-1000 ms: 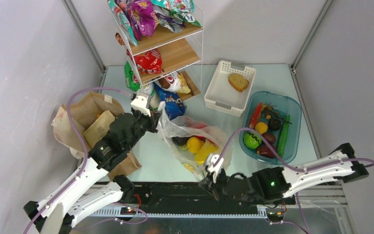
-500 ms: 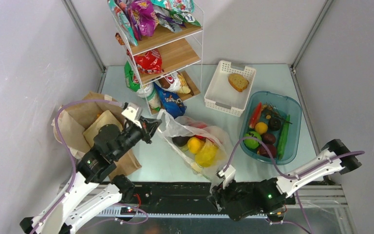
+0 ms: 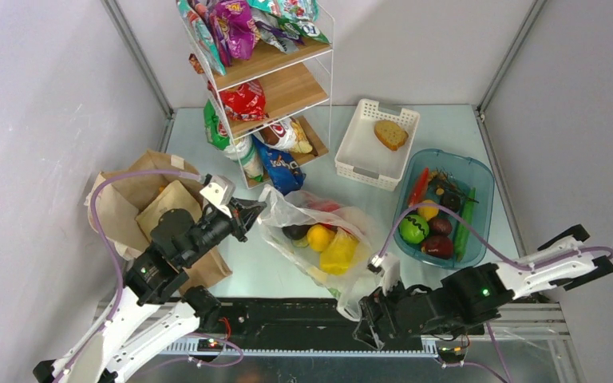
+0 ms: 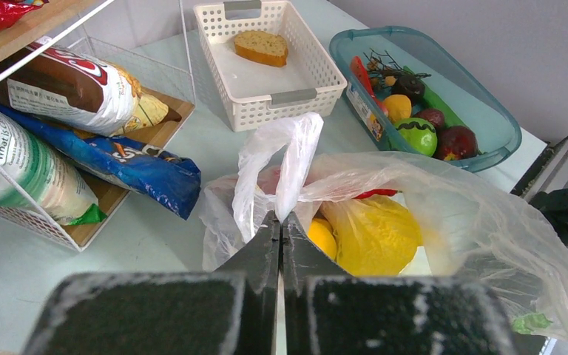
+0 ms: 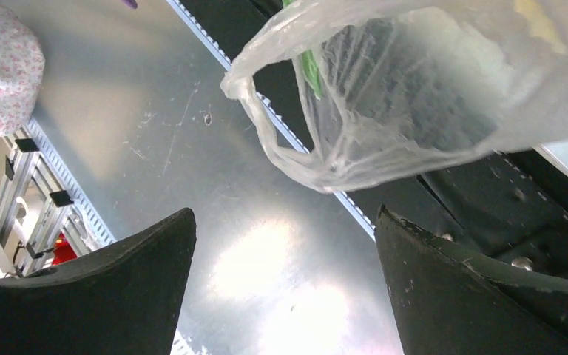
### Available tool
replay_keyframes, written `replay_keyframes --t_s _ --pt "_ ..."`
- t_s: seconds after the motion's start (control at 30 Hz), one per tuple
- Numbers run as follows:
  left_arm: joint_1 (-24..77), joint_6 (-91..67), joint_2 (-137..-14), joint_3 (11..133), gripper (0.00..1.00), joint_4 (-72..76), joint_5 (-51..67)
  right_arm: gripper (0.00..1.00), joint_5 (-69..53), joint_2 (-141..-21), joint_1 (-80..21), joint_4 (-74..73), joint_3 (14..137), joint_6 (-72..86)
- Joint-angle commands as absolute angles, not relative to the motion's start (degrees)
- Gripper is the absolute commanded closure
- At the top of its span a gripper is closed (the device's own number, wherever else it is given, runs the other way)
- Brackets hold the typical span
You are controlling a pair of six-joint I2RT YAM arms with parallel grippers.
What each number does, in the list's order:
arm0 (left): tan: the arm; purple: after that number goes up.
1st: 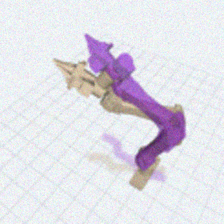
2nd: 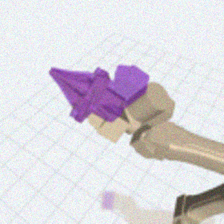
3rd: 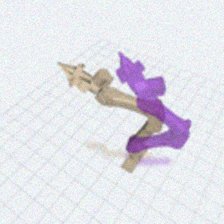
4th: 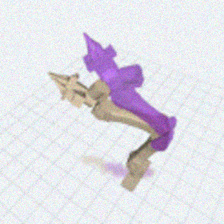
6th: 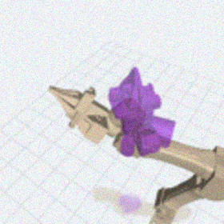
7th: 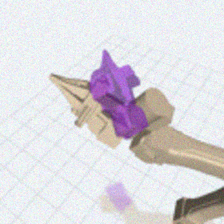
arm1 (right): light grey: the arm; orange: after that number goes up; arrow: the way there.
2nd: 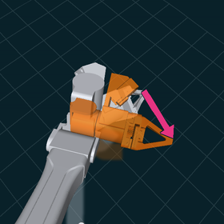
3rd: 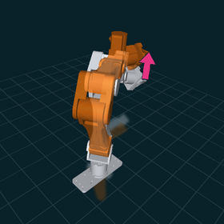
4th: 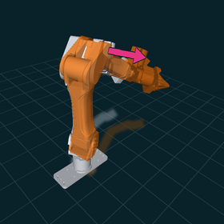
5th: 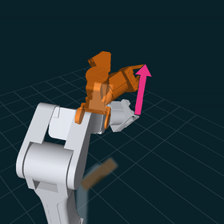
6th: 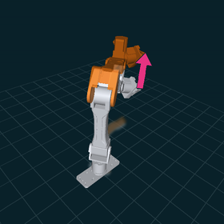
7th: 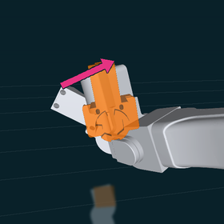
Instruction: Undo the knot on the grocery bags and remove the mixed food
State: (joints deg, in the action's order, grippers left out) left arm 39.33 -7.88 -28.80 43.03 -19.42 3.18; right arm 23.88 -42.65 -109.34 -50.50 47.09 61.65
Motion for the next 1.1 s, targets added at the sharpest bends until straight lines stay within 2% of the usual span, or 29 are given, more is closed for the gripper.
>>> replay_keyframes --t_s 0.0,0.1,0.33,0.5,0.6,0.77,0.93,1.07 --pt "38.9 -6.5 -28.4 43.2 1.00 -18.1 3.5 0.08 26.2 -42.8 -108.8 -63.9 56.1 64.7" --pt "38.8 -6.5 -28.6 43.2 1.00 -18.2 3.4 0.12 29.8 -41.9 -107.4 -63.1 59.7 60.5" --pt "38.9 -6.5 -29.7 43.1 1.00 -18.2 3.4 0.21 28.5 -43.6 -93.5 -55.7 64.4 45.6" --pt "38.9 -6.5 -30.0 43.1 1.00 -18.2 3.8 0.25 23.1 -49.8 -80.5 -44.4 65.1 34.2" --pt "38.9 -6.5 -30.1 43.0 1.00 -18.1 3.9 0.26 22.2 -57.3 -76.9 -40.2 66.4 30.5" --pt "39.0 -6.6 -30.4 42.9 1.00 -18.2 4.8 0.29 21.7 -68.0 -72.3 -36.1 68.5 29.3" --pt "38.9 -6.7 -30.0 43.0 1.00 -18.2 5.0 0.33 24.6 -78.3 -70.3 -37.1 68.1 35.2" --pt "39.0 -6.8 -29.8 42.9 1.00 -18.2 5.5 0.32 25.4 -82.4 -70.6 -39.0 65.1 39.9"
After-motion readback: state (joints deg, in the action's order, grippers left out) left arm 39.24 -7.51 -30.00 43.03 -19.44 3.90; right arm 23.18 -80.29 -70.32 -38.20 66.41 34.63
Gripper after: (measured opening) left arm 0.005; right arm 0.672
